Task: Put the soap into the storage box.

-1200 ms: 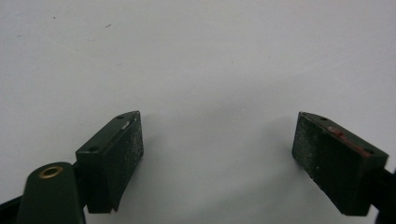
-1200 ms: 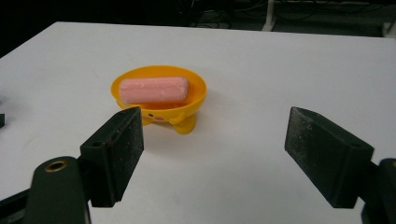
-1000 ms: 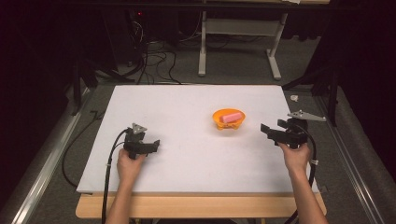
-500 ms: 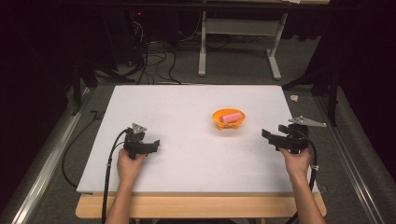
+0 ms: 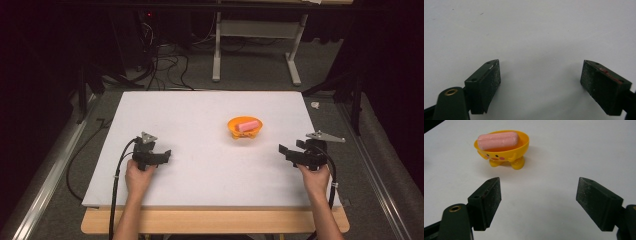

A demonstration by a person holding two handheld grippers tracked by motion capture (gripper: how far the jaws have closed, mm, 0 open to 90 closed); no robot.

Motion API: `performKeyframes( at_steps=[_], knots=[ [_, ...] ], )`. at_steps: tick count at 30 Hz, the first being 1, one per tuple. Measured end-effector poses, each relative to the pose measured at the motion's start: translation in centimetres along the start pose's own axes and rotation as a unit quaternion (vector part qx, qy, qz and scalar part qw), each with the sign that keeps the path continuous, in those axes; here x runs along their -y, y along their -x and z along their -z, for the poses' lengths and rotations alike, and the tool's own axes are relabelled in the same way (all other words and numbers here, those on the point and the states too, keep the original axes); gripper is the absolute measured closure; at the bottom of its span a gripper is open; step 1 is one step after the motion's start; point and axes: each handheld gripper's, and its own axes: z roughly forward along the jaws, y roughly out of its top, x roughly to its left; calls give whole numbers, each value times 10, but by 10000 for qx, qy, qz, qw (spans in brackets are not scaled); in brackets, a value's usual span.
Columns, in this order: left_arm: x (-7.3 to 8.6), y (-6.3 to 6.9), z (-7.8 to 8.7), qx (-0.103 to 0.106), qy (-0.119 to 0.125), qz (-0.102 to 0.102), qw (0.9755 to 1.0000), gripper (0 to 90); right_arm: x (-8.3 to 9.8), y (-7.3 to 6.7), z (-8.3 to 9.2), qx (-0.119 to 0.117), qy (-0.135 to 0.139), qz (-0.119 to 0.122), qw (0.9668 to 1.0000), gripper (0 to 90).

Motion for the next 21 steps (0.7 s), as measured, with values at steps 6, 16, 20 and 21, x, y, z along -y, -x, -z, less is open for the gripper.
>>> performKeyframes(
  at_steps=[6,16,20,21],
  knots=[
    [0,0,0,0,-1,0,10000,169,9,-1,-6,14,-119,-26,9999,212],
    [0,0,0,-2,-1,-2,10000,170,23,-2,-18,73,-314,13,9995,219],
    [0,0,0,-1,-1,-2,10000,169,28,-3,-21,110,-363,17,9993,220],
    [0,0,0,-2,-1,-2,10000,170,29,-3,-22,115,-375,19,9992,221]
  ],
)
